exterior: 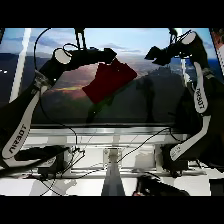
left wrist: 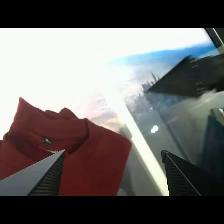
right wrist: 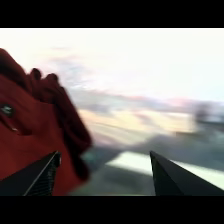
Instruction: Fold the clothes and pants, and hang the long-sleeved shirts on hangers.
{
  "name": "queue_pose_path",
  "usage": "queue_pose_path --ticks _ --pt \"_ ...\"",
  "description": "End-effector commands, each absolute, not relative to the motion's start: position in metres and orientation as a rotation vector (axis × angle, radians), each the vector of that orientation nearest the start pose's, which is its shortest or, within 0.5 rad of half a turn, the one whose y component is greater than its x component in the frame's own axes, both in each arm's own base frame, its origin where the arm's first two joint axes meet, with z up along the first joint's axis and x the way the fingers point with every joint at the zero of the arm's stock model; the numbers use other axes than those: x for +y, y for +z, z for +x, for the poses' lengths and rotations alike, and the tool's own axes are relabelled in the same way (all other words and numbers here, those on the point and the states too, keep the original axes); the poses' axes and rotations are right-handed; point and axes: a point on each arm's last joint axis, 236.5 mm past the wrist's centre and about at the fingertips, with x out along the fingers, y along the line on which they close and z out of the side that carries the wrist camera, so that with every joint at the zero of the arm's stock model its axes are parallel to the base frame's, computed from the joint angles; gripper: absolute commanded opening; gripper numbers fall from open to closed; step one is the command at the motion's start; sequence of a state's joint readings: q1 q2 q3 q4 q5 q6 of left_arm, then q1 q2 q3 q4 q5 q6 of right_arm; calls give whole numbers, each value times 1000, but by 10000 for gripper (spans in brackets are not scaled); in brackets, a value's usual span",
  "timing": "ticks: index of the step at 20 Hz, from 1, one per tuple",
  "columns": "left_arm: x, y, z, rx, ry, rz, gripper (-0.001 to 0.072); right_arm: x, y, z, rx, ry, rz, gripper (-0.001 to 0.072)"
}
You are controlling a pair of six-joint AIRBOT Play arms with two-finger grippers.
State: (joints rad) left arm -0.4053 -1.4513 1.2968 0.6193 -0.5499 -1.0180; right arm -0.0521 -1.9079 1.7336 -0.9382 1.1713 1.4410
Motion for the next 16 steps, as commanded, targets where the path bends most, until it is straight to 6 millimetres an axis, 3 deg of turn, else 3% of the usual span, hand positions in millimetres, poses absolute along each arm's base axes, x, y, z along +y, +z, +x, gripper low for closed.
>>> queue_pose_path --ticks 1,4,9,10,12,13,15,16 --pt "-304 116 465 631 -729 -302 708 156 -65 524 1333 472 729 629" --pt "-298 109 467 630 -720 -239 708 204 -90 507 1406 524 686 629" --pt "-283 100 472 626 -694 -130 706 273 -100 486 1412 596 575 604" --pt "-278 99 475 626 -684 -128 706 281 -102 484 1403 599 544 502" --pt "-267 95 477 649 -675 -129 705 289 -108 483 1386 595 473 141" --pt "-260 89 474 681 -680 -128 704 289 -109 482 1384 595 446 14" --pt "-237 71 460 794 -702 -91 690 281 -103 482 1382 592 416 11" --pt "-221 61 451 862 -709 -69 629 272 -95 484 1374 586 399 11"
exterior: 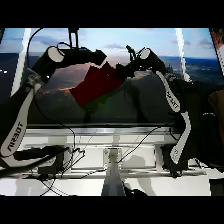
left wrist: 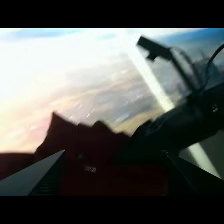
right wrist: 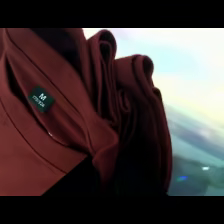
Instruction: Fold the clothes and pants, and hang the long-sleeved shirts on hangers.
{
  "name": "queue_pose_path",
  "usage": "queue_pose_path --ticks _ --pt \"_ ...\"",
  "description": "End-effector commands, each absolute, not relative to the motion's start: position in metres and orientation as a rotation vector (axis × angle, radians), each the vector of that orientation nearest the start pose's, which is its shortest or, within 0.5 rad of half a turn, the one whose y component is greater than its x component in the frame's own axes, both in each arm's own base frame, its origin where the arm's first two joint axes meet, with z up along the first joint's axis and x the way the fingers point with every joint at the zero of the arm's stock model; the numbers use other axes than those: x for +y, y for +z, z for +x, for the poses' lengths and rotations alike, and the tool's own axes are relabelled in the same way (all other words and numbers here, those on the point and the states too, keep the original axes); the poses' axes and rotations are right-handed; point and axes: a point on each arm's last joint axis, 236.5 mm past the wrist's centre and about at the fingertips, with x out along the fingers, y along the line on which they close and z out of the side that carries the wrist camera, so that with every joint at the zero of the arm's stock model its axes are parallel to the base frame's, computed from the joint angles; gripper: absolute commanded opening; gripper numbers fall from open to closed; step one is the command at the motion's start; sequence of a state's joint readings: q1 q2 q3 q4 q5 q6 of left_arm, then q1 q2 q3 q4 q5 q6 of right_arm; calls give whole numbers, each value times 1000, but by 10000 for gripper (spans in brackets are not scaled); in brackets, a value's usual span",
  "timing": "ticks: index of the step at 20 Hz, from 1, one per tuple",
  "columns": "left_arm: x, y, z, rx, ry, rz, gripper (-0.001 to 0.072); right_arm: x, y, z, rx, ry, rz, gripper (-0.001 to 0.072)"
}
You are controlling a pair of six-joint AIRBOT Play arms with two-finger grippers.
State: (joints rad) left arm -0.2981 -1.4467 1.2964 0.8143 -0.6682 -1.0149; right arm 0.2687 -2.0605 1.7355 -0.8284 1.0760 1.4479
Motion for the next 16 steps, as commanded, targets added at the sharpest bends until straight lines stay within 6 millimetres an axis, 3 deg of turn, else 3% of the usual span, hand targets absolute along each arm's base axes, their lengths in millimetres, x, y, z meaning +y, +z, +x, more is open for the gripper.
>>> queue_pose_path --ticks 1,2,3,7,9,12,16 --pt "-201 54 442 924 -703 -42 427 260 -83 489 1353 574 377 11" --pt "-176 48 434 979 -684 -8 147 244 -65 495 1316 556 352 11" --pt "-151 48 429 1013 -654 14 18 228 -43 502 1274 538 335 11" --pt "-61 82 422 989 -473 97 15 142 77 513 1060 410 300 10" --pt "-41 105 419 936 -421 87 16 87 132 497 990 283 297 11" --pt "-34 120 416 900 -401 85 16 -3 200 446 916 41 261 10" --pt "-34 117 417 907 -403 83 16 -125 277 335 793 -387 207 10"
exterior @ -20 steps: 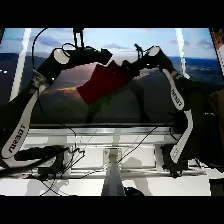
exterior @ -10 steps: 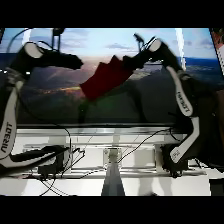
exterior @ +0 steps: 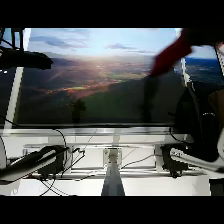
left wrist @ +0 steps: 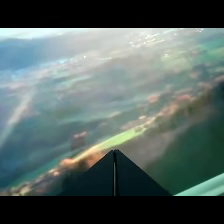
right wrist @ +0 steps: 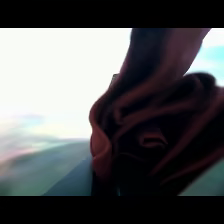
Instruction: Fold the clothes and pants, and hang the long-sleeved shirts on hangers.
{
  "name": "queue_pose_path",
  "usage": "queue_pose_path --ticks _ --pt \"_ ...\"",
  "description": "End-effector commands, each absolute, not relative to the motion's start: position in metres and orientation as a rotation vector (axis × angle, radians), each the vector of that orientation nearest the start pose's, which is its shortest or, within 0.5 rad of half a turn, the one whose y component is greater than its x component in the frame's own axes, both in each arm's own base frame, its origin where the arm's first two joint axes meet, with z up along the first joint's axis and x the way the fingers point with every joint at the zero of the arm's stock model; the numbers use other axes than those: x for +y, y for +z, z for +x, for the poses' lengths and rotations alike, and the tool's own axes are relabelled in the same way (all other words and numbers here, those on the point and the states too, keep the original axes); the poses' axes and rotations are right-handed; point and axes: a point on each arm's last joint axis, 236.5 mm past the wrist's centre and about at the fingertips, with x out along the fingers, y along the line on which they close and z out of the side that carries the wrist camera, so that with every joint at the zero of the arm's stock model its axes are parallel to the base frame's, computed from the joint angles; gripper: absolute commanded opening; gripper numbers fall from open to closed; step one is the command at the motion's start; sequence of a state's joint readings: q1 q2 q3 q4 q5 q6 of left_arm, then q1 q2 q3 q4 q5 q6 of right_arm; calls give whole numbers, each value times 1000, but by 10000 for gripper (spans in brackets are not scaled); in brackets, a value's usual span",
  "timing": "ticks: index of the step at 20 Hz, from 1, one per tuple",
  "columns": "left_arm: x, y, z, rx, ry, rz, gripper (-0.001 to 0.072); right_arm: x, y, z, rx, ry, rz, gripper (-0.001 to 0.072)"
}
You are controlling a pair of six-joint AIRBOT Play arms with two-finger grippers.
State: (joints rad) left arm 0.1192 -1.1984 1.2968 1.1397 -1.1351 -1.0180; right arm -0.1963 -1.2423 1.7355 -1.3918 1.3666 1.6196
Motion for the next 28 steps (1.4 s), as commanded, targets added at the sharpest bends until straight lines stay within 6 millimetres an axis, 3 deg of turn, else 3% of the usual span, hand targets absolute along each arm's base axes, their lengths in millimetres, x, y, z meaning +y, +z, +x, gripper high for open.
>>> queue_pose_path --ticks 1,3,5,9,11,12,13,15,16,18,21,22,23,24,28 --pt "-34 116 417 909 -403 83 16 -153 294 301 757 -510 199 11" --pt "-34 115 417 912 -404 82 16 -195 326 236 661 -739 204 10" --pt "-34 115 417 912 -404 82 16 -219 351 174 568 -941 234 11" --pt "-34 115 417 912 -403 82 16 -224 369 77 460 -1250 326 11" --pt "-34 115 417 912 -403 82 16 -221 367 49 454 -1349 367 11" --pt "-34 115 417 912 -403 82 16 -221 368 44 445 -1367 378 12" --pt "-34 115 417 912 -403 82 16 -221 367 45 443 -1365 385 51" --pt "-34 115 417 912 -403 82 16 -218 366 54 438 -1324 395 425" --pt "-34 115 417 912 -403 82 16 -217 365 61 434 -1296 402 474" --pt "-34 115 417 912 -403 82 16 -212 361 92 433 -1167 436 466" --pt "-34 115 417 912 -403 82 16 -179 342 175 536 -747 399 366" --pt "-34 115 417 912 -403 82 16 -165 335 198 567 -618 392 282" --pt "-34 115 417 912 -403 82 16 -150 331 217 590 -508 386 92" --pt "-34 115 417 912 -403 82 16 -136 326 234 613 -407 373 12" --pt "-34 115 417 912 -403 82 16 -85 305 296 713 -72 166 11"
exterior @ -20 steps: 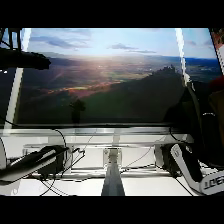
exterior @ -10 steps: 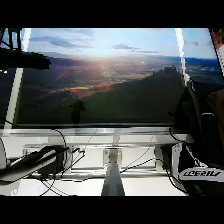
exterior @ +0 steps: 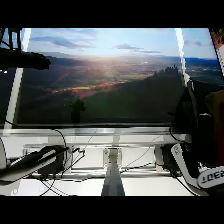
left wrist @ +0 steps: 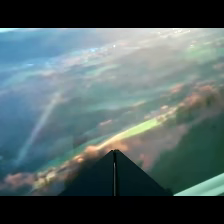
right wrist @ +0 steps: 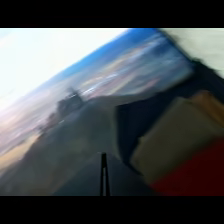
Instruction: Fold the clothes and pants, and hang the long-sleeved shirts on hangers.
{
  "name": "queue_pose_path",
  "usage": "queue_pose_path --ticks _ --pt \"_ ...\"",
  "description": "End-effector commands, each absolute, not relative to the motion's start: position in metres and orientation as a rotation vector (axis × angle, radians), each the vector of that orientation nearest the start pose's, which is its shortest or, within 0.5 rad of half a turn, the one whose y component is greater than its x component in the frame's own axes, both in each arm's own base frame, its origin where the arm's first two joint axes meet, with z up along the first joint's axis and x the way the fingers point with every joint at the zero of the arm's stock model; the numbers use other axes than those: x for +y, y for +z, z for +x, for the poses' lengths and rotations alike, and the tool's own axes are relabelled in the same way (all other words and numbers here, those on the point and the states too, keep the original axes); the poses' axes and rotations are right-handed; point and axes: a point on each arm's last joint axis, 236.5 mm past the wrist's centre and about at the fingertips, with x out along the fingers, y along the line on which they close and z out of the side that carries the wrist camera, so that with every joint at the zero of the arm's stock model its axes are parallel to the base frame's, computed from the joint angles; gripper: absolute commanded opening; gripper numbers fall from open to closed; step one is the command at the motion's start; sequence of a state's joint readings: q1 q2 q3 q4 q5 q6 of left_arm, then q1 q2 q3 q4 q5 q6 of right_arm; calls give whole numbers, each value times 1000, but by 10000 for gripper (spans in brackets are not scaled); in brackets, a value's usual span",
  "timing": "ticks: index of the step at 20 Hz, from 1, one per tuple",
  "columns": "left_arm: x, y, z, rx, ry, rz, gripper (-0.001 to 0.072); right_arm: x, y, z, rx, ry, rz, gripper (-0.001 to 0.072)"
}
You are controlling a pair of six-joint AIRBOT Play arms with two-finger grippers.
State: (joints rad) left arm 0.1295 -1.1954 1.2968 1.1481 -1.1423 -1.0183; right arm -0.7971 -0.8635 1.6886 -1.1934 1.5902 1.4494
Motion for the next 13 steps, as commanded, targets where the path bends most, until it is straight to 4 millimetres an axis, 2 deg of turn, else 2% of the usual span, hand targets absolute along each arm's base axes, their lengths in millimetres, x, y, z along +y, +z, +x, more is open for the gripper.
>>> queue_pose_path --ticks 1,3,5,8,10,13 --pt "-34 115 417 912 -403 82 16 -69 297 311 737 11 98 11" --pt "-34 115 417 912 -403 82 16 -36 278 344 778 145 -54 10" --pt "-34 115 417 912 -403 82 16 -14 265 377 771 183 -200 10" --pt "-34 115 417 912 -403 82 16 18 265 422 677 201 -343 10" --pt "-34 115 418 911 -403 82 16 43 266 433 636 252 -346 11" --pt "-34 115 417 912 -403 82 16 69 267 430 624 325 -322 11"
